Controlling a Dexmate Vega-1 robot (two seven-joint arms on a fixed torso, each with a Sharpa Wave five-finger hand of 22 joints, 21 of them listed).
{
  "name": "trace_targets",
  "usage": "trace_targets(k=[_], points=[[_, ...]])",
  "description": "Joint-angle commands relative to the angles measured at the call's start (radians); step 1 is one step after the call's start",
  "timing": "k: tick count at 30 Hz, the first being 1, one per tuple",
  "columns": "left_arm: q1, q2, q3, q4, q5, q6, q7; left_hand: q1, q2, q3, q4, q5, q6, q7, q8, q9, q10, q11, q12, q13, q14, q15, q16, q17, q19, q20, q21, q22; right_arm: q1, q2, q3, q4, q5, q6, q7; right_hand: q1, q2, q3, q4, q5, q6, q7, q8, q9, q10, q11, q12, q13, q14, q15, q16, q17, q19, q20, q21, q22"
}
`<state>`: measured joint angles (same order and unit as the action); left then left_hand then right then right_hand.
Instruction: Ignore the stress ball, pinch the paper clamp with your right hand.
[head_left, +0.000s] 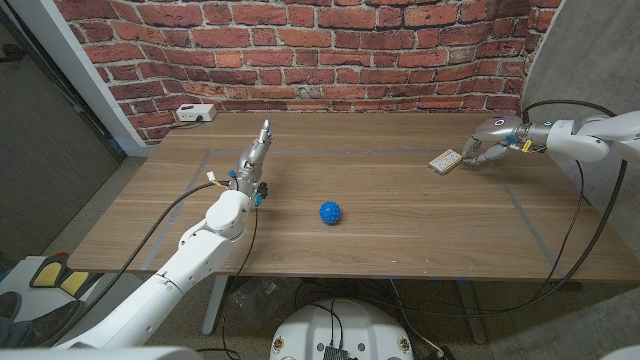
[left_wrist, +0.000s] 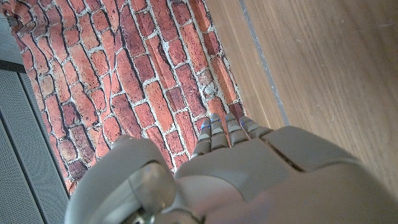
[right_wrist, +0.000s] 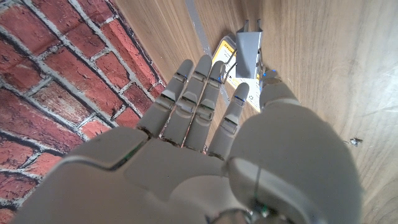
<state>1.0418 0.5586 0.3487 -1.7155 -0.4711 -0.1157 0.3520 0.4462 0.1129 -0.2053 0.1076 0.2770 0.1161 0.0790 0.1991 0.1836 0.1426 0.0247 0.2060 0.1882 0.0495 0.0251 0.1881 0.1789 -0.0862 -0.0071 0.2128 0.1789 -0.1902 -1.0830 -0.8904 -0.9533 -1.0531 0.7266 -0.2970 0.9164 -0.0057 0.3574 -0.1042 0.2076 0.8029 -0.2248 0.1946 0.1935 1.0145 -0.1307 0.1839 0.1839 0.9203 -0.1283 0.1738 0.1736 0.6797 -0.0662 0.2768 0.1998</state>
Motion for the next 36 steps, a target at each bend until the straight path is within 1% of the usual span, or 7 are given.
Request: trace_targets(k=[1,10,19,23,28,31,36], points=[[0.005,-0.005,0.004,0.001,0.004,-0.007,0.006,-0.004,0.000,-0.006,0.000,0.000,0.004,-0.007,-0.002,0.003,0.001,0.000,-0.004,0.002,-0.004,-0.003,-0.002,0.003,-0.004,0.010,-0.003,0.004,0.020,0.001,-0.024,0.016,-0.013,0.011,0.009,-0.018,-0.009,-0.011,0.002,0.003,-0.014,0.001,-0.003,0.001,0.061,-0.084,-0.003,0.002,-0.016,-0.077,-0.003,0.003,-0.007,-0.027,-0.006,0.002],[0.016,-0.006,0.004,-0.011,0.008,-0.004,0.018,-0.003,0.001,-0.007,0.000,-0.001,0.005,-0.008,-0.002,0.003,0.000,-0.005,-0.004,0.002,-0.004,-0.003,-0.002,0.003,-0.004,0.011,-0.003,0.004,0.065,0.027,-0.066,0.060,-0.069,0.039,-0.042,-0.032,-0.020,-0.018,0.002,0.008,-0.038,0.001,-0.004,0.002,0.015,-0.085,-0.005,0.003,-0.045,-0.078,-0.005,0.003,-0.007,-0.024,-0.008,0.002],[0.033,-0.007,0.000,-0.025,0.011,-0.001,0.034,-0.002,0.002,-0.008,0.000,-0.001,0.005,-0.007,-0.001,0.003,-0.002,-0.003,-0.005,0.002,-0.005,-0.004,-0.002,0.003,-0.004,0.012,-0.003,0.005,0.149,0.081,-0.151,0.142,-0.150,0.070,-0.127,-0.033,-0.022,-0.019,-0.002,0.013,-0.050,0.000,-0.003,0.002,-0.027,-0.086,-0.006,0.003,-0.079,-0.077,-0.007,0.004,-0.012,-0.024,-0.010,0.002],[0.041,-0.005,-0.002,-0.034,0.011,0.006,0.041,-0.001,0.002,-0.009,0.000,-0.001,0.005,-0.007,-0.001,0.003,0.000,-0.001,-0.004,0.002,-0.005,-0.004,-0.002,0.003,-0.004,0.013,-0.003,0.005,0.188,0.104,-0.193,0.179,-0.175,0.080,-0.161,-0.038,-0.024,-0.022,-0.003,0.020,-0.069,0.001,-0.004,0.002,-0.075,-0.085,-0.009,0.002,-0.101,-0.076,-0.002,0.006,-0.013,-0.021,-0.011,0.002],[0.050,-0.008,-0.005,-0.038,0.012,0.006,0.052,-0.001,0.002,-0.009,0.000,-0.001,0.005,-0.008,-0.002,0.003,-0.002,-0.002,-0.005,0.002,-0.005,-0.004,-0.002,0.003,-0.004,0.013,-0.003,0.005,0.236,0.124,-0.247,0.216,-0.207,0.087,-0.196,-0.040,-0.030,-0.025,-0.006,0.023,-0.079,0.001,-0.003,0.003,-0.095,-0.086,-0.007,0.002,-0.121,-0.074,-0.005,0.005,-0.013,-0.022,-0.011,0.002],[0.050,-0.011,-0.005,-0.035,0.012,0.003,0.053,-0.001,0.003,-0.009,0.000,-0.001,0.005,-0.008,-0.002,0.003,-0.003,-0.001,-0.005,0.002,-0.005,-0.003,-0.002,0.003,-0.004,0.013,-0.003,0.005,0.266,0.136,-0.281,0.237,-0.230,0.088,-0.218,-0.048,-0.034,-0.032,-0.007,0.030,-0.118,0.001,-0.007,0.003,-0.145,-0.087,-0.006,0.002,-0.160,-0.071,-0.002,0.008,-0.016,-0.021,-0.013,0.002],[0.046,-0.015,-0.003,-0.027,0.011,0.000,0.050,0.000,0.003,-0.010,0.000,-0.001,0.005,-0.007,-0.001,0.003,-0.003,-0.002,-0.005,0.002,-0.005,-0.004,-0.002,0.003,-0.005,0.012,-0.003,0.005,0.290,0.141,-0.314,0.242,-0.234,0.082,-0.224,-0.057,-0.042,-0.041,-0.007,0.038,-0.158,0.002,-0.008,0.003,-0.192,-0.086,-0.006,0.002,-0.199,-0.065,-0.003,0.009,-0.027,-0.022,-0.017,0.002]])
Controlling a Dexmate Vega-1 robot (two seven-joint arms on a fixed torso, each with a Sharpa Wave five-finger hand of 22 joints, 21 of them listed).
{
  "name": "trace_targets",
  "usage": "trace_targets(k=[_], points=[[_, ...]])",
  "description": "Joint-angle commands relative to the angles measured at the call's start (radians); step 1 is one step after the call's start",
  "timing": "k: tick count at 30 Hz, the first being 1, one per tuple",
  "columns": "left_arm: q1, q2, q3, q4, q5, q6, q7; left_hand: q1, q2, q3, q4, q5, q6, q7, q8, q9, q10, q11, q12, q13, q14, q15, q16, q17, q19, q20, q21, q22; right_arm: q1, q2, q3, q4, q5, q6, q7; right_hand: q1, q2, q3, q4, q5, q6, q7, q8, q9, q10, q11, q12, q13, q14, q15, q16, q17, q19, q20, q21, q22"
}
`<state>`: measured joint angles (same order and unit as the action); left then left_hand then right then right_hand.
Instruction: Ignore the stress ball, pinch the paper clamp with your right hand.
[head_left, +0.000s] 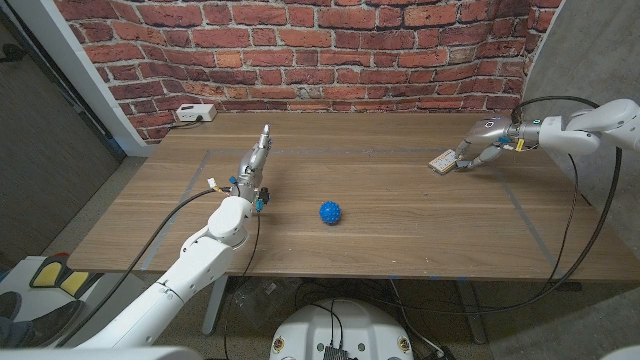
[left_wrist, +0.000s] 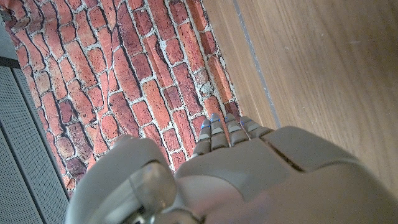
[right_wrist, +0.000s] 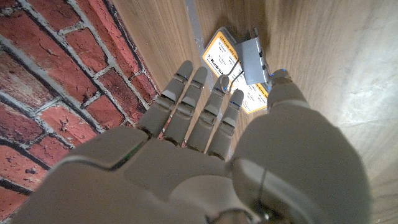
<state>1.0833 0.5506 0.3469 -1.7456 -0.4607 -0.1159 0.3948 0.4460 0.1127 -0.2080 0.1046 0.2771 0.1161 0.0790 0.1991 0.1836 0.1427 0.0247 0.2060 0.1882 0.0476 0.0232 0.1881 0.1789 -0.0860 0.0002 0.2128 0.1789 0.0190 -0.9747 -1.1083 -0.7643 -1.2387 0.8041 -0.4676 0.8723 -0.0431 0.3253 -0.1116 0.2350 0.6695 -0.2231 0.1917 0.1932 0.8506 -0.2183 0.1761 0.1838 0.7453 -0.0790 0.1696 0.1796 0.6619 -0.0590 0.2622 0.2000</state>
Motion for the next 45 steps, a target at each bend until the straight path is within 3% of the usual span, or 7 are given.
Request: trace_targets(k=[1,11,18,27,34,45], points=[[0.004,-0.007,-0.001,0.003,0.001,0.000,0.008,0.000,0.003,-0.007,0.003,-0.002,0.005,-0.007,-0.001,0.003,-0.003,-0.002,-0.005,0.002,-0.003,-0.003,-0.002,0.003,-0.005,0.005,-0.003,0.005,0.085,0.033,-0.102,0.054,-0.049,0.005,-0.053,-0.015,-0.006,-0.011,0.000,0.011,-0.029,0.000,-0.005,0.004,-0.037,0.001,0.001,0.002,-0.034,-0.110,0.000,0.004,-0.011,-0.027,-0.003,0.002],[0.000,-0.012,0.000,0.017,-0.002,-0.009,0.001,0.001,0.004,-0.008,0.003,-0.002,0.005,-0.008,-0.001,0.003,-0.002,-0.003,-0.004,0.002,-0.003,-0.001,-0.002,0.003,-0.005,0.006,-0.003,0.005,0.101,0.024,-0.129,0.030,-0.046,-0.013,-0.027,-0.024,-0.013,-0.022,-0.002,0.023,-0.083,0.001,-0.005,0.005,-0.119,0.004,-0.002,0.002,-0.093,-0.095,0.002,0.007,-0.024,-0.025,-0.008,0.002],[0.009,-0.013,-0.003,0.020,-0.008,-0.016,0.000,0.002,0.005,-0.009,0.003,-0.002,0.005,-0.008,-0.001,0.004,-0.002,-0.002,-0.004,0.002,-0.004,-0.001,-0.002,0.004,-0.006,0.007,-0.003,0.005,0.094,0.019,-0.122,0.015,-0.030,-0.028,0.014,-0.065,-0.028,-0.048,0.013,0.029,-0.117,0.001,-0.001,0.006,-0.180,0.008,0.001,0.003,-0.116,-0.088,0.009,0.010,-0.027,-0.024,-0.009,0.001],[0.016,-0.014,-0.005,0.022,-0.014,-0.020,0.000,0.003,0.006,-0.010,0.003,-0.003,0.006,-0.009,-0.001,0.004,-0.003,-0.004,-0.005,0.002,-0.004,-0.001,-0.002,0.004,-0.006,0.007,-0.003,0.005,0.095,0.027,-0.127,0.037,-0.024,-0.038,0.014,-0.086,-0.030,-0.058,0.023,0.031,-0.096,0.002,0.011,0.007,-0.182,0.009,0.009,0.003,-0.117,-0.086,0.011,0.011,-0.024,-0.021,-0.007,0.000],[0.022,-0.014,-0.005,0.020,-0.012,-0.023,0.003,0.003,0.006,-0.011,0.003,-0.003,0.005,-0.009,-0.001,0.004,-0.004,-0.005,-0.005,0.002,-0.004,-0.001,-0.002,0.004,-0.007,0.009,-0.004,0.005,0.095,0.020,-0.138,0.023,-0.039,-0.050,0.019,-0.134,-0.052,-0.089,0.038,0.034,-0.131,0.001,0.003,0.006,-0.222,0.011,0.008,0.004,-0.153,-0.069,0.005,0.011,-0.037,-0.011,-0.014,-0.001],[0.027,-0.015,-0.005,0.016,-0.010,-0.026,0.006,0.004,0.007,-0.012,0.003,-0.004,0.005,-0.012,-0.002,0.004,-0.004,-0.004,-0.004,0.002,-0.005,-0.001,-0.002,0.004,-0.007,0.009,-0.004,0.005,0.077,0.004,-0.120,-0.007,-0.038,-0.071,0.019,-0.150,-0.054,-0.098,0.043,0.039,-0.157,0.002,-0.002,0.006,-0.251,0.011,0.006,0.005,-0.178,-0.060,0.004,0.012,-0.050,-0.003,-0.019,-0.001]])
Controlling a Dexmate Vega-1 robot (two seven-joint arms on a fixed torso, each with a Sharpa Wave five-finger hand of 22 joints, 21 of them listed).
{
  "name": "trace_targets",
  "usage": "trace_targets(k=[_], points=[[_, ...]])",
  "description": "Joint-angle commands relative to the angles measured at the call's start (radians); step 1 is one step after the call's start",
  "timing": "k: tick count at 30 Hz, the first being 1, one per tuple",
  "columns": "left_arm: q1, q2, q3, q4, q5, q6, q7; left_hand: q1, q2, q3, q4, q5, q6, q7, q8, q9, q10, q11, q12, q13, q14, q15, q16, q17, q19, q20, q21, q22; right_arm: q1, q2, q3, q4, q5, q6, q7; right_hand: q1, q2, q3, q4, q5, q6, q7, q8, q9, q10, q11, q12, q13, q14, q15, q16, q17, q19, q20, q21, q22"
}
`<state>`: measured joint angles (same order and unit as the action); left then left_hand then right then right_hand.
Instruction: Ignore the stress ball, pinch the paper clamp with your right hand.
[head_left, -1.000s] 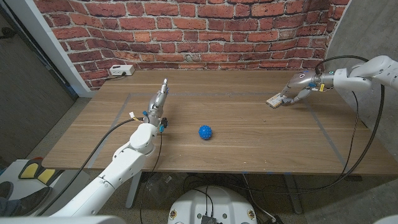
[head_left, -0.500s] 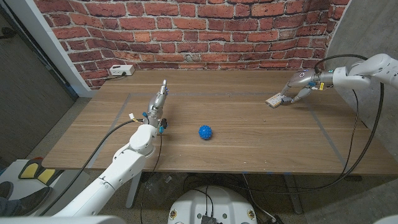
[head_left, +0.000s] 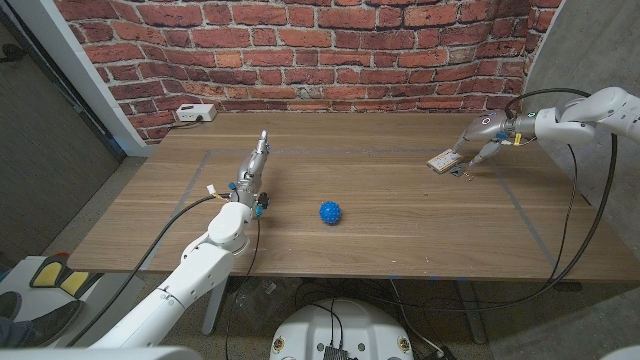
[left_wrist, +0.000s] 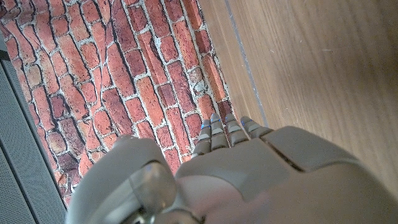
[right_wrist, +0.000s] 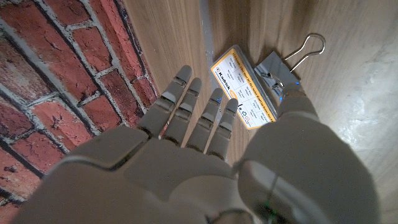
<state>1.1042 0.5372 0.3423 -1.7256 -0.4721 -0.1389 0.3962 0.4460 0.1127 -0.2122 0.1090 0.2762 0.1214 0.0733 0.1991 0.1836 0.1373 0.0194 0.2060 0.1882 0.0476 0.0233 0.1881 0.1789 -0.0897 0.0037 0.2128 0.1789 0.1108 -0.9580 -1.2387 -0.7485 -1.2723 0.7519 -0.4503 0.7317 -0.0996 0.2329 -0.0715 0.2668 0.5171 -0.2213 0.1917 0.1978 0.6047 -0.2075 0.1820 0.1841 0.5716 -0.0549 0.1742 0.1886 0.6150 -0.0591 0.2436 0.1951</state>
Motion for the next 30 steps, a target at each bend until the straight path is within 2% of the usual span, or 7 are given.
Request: trace_targets(k=[1,5,12,14,18,24,30], points=[[0.007,-0.001,0.000,-0.006,0.001,-0.001,0.005,0.004,0.007,-0.008,-0.001,-0.003,0.000,-0.007,-0.001,0.004,0.002,0.001,-0.004,0.002,-0.005,-0.001,-0.002,0.004,-0.004,0.006,-0.004,0.005,-0.019,-0.018,0.013,-0.031,-0.004,-0.022,0.002,-0.010,0.002,-0.006,0.003,0.008,-0.005,0.000,-0.001,0.002,-0.006,0.000,0.000,0.005,-0.005,-0.085,0.000,0.003,-0.004,-0.002,-0.001,0.003],[0.007,-0.001,0.001,-0.008,0.002,0.000,0.005,0.004,0.007,-0.009,-0.001,-0.003,0.001,-0.007,-0.001,0.004,0.002,0.001,-0.004,0.002,-0.004,-0.001,-0.002,0.004,-0.004,0.005,-0.004,0.005,-0.037,-0.039,0.037,-0.066,0.011,-0.040,0.015,-0.012,0.003,-0.007,0.004,0.008,-0.006,0.000,-0.001,0.002,-0.007,0.000,0.001,0.005,-0.007,-0.083,0.000,0.003,-0.005,-0.001,-0.002,0.003],[0.010,0.013,-0.006,-0.022,0.003,0.007,0.001,0.005,0.007,-0.010,-0.001,-0.003,0.000,-0.008,-0.001,0.004,0.002,0.001,-0.004,0.002,-0.004,-0.001,-0.002,0.004,-0.004,0.005,-0.003,0.005,-0.090,-0.094,0.108,-0.160,0.057,-0.045,0.052,-0.041,0.008,-0.017,0.018,0.010,-0.025,0.008,-0.001,0.003,-0.020,0.020,0.005,0.006,-0.024,-0.079,0.002,0.005,-0.017,-0.002,-0.007,0.003],[0.010,0.017,-0.010,-0.024,0.003,0.007,0.000,0.005,0.007,-0.010,-0.001,-0.003,0.001,-0.007,-0.001,0.004,0.002,0.001,-0.004,0.002,-0.004,0.000,-0.002,0.004,-0.004,0.005,-0.004,0.005,-0.110,-0.110,0.133,-0.191,0.074,-0.043,0.067,-0.072,0.013,-0.028,0.034,0.010,0.000,0.022,0.014,0.005,-0.020,0.030,0.010,0.006,-0.026,-0.079,0.006,0.006,-0.019,-0.001,-0.007,0.003],[0.011,0.024,-0.017,-0.024,-0.002,0.003,-0.008,0.005,0.008,-0.011,-0.001,-0.003,0.001,-0.007,-0.001,0.004,0.002,0.000,-0.004,0.002,-0.003,-0.001,-0.001,0.004,-0.003,0.006,-0.003,0.005,-0.161,-0.142,0.196,-0.253,0.129,-0.042,0.103,-0.115,0.023,-0.041,0.057,0.007,0.015,0.029,0.024,0.010,-0.016,0.053,0.017,0.008,-0.027,-0.080,0.010,0.008,-0.020,-0.002,-0.007,0.003],[0.011,0.036,-0.027,-0.022,-0.011,-0.004,-0.027,0.006,0.008,-0.011,-0.001,-0.004,-0.001,-0.007,-0.002,0.004,0.001,0.000,-0.004,0.002,-0.004,0.000,-0.002,0.004,-0.003,0.005,-0.003,0.005,-0.280,-0.201,0.317,-0.382,0.232,-0.099,0.154,-0.184,0.055,-0.055,0.099,0.000,-0.006,0.049,0.020,0.014,-0.022,0.070,0.020,0.011,-0.042,-0.068,0.009,0.010,-0.030,0.000,-0.010,0.004],[0.008,0.054,-0.040,-0.018,-0.025,-0.004,-0.050,0.006,0.008,-0.012,-0.001,-0.004,0.000,-0.007,-0.001,0.004,-0.001,0.001,-0.005,0.002,-0.004,-0.001,-0.002,0.004,-0.002,0.006,-0.003,0.005,-0.433,-0.252,0.452,-0.503,0.363,-0.196,0.163,-0.197,0.100,-0.042,0.115,-0.001,-0.014,0.053,0.019,0.015,-0.030,0.076,0.020,0.011,-0.055,-0.065,0.008,0.011,-0.034,0.000,-0.011,0.004]])
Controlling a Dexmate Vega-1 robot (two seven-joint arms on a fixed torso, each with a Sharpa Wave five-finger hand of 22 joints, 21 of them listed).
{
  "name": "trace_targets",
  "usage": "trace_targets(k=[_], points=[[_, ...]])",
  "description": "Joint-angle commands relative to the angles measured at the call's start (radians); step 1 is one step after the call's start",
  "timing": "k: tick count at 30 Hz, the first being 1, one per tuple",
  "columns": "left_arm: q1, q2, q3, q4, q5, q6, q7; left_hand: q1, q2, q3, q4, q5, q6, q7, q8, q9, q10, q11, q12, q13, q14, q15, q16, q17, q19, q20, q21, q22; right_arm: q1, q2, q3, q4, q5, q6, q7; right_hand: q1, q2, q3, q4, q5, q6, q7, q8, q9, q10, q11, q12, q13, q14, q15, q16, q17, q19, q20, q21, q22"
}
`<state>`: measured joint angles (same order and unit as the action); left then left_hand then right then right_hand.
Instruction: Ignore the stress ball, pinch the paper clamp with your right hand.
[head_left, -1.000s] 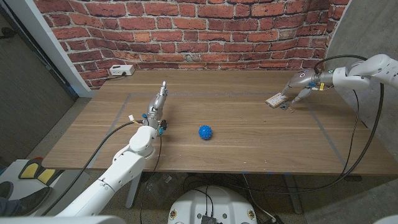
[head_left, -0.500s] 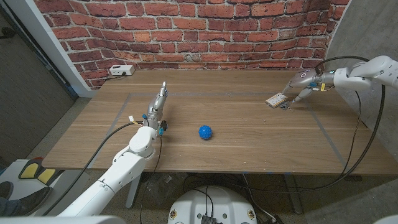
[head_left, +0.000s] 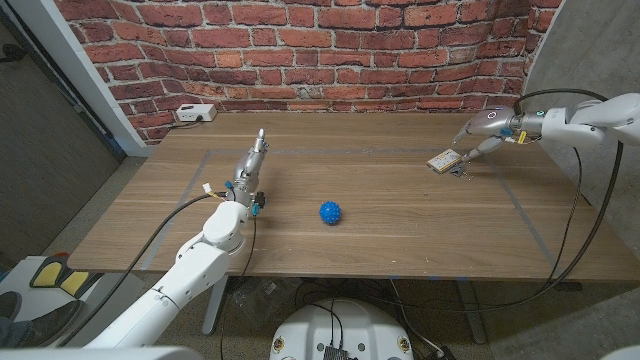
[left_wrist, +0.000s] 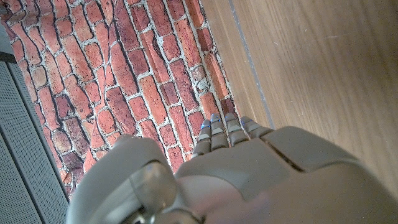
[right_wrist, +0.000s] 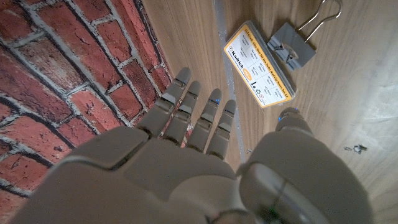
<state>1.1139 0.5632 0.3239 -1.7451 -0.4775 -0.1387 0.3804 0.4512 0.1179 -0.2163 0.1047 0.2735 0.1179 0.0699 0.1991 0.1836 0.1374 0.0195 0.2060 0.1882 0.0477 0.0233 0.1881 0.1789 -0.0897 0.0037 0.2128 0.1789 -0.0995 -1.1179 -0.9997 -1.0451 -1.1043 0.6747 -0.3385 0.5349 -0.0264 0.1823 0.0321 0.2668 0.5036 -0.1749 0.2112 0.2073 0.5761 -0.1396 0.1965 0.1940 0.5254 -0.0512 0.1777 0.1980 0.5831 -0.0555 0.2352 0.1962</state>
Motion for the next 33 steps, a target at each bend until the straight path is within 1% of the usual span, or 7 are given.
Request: trace_targets(k=[1,4,5,15,25,30,33], points=[[-0.004,0.029,-0.024,0.003,-0.022,-0.005,-0.038,0.001,0.003,-0.008,0.003,-0.001,0.003,-0.004,-0.001,0.004,0.000,0.002,-0.005,0.002,-0.004,-0.001,-0.002,0.004,-0.003,0.004,-0.003,0.005,-0.252,-0.097,0.237,-0.227,0.227,-0.142,0.053,0.000,0.035,0.012,0.013,-0.001,-0.001,0.008,0.000,0.005,-0.001,0.009,0.006,0.001,-0.010,-0.067,0.005,0.002,-0.003,-0.004,-0.003,0.003],[-0.012,0.037,-0.026,0.008,-0.027,-0.003,-0.052,0.001,0.003,-0.009,0.003,-0.001,0.004,-0.003,-0.001,0.004,-0.001,0.002,-0.005,0.002,-0.003,-0.001,-0.001,0.004,-0.002,0.005,-0.003,0.005,-0.336,-0.102,0.305,-0.279,0.327,-0.196,0.062,0.012,0.063,0.028,0.010,-0.003,0.001,0.011,0.002,0.005,-0.006,0.016,0.005,0.001,-0.014,-0.065,0.004,0.000,-0.004,-0.005,-0.003,0.002],[-0.016,0.039,-0.027,0.009,-0.028,-0.002,-0.056,0.001,0.003,-0.009,0.003,-0.001,0.004,-0.003,-0.001,0.004,-0.001,0.001,-0.005,0.002,-0.003,0.000,-0.001,0.004,-0.002,0.004,-0.003,0.005,-0.362,-0.102,0.324,-0.295,0.347,-0.212,0.050,0.037,0.080,0.044,-0.005,-0.005,-0.002,0.015,0.002,0.004,-0.009,0.022,0.006,0.001,-0.016,-0.062,0.003,-0.004,-0.004,-0.009,-0.002,0.002],[-0.052,0.056,-0.023,0.029,-0.044,0.010,-0.102,0.001,0.003,-0.010,0.004,-0.002,0.006,-0.002,-0.001,0.004,0.004,0.003,-0.003,0.002,-0.001,-0.001,-0.001,0.004,-0.001,0.006,-0.002,0.005,-0.538,-0.050,0.470,-0.396,0.513,-0.318,-0.011,0.063,0.097,0.062,-0.023,-0.013,-0.021,0.028,-0.003,0.003,-0.020,0.039,0.005,0.001,-0.027,-0.053,0.000,-0.008,-0.003,-0.025,-0.001,0.001],[-0.065,0.069,-0.025,0.055,-0.059,-0.020,-0.153,0.002,0.003,-0.012,0.004,-0.002,0.002,-0.002,-0.002,0.004,0.003,0.006,-0.003,0.002,0.000,-0.002,-0.001,0.004,0.009,0.007,0.001,0.005,-0.671,0.036,0.593,-0.479,0.719,-0.413,-0.042,0.069,0.106,0.071,-0.030,-0.025,-0.028,0.055,-0.005,0.002,-0.025,0.059,0.005,0.001,-0.036,-0.036,-0.001,-0.010,-0.015,-0.017,-0.005,0.000],[-0.064,0.083,-0.037,0.059,-0.062,-0.051,-0.178,0.003,0.003,-0.012,0.003,-0.002,0.003,-0.002,-0.002,0.004,0.003,0.006,-0.003,0.002,0.002,0.000,0.000,0.004,0.010,0.006,0.001,0.005,-0.732,0.118,0.648,-0.513,0.855,-0.399,-0.082,0.074,0.116,0.079,-0.038,-0.040,-0.032,0.042,-0.005,0.001,-0.001,0.031,0.017,0.000,-0.025,-0.027,0.005,-0.011,-0.008,-0.012,-0.002,0.000],[-0.063,0.092,-0.044,0.057,-0.060,-0.070,-0.191,0.003,0.003,-0.013,0.003,-0.002,0.003,-0.001,-0.001,0.004,0.005,0.006,-0.002,0.002,0.003,-0.001,0.000,0.004,0.010,0.006,0.001,0.005,-0.755,0.150,0.670,-0.551,0.916,-0.426,-0.061,0.075,0.119,0.082,-0.041,-0.047,-0.037,0.045,-0.007,0.001,-0.010,0.048,0.014,0.000,-0.036,-0.018,0.001,-0.011,-0.018,-0.003,-0.005,0.000]])
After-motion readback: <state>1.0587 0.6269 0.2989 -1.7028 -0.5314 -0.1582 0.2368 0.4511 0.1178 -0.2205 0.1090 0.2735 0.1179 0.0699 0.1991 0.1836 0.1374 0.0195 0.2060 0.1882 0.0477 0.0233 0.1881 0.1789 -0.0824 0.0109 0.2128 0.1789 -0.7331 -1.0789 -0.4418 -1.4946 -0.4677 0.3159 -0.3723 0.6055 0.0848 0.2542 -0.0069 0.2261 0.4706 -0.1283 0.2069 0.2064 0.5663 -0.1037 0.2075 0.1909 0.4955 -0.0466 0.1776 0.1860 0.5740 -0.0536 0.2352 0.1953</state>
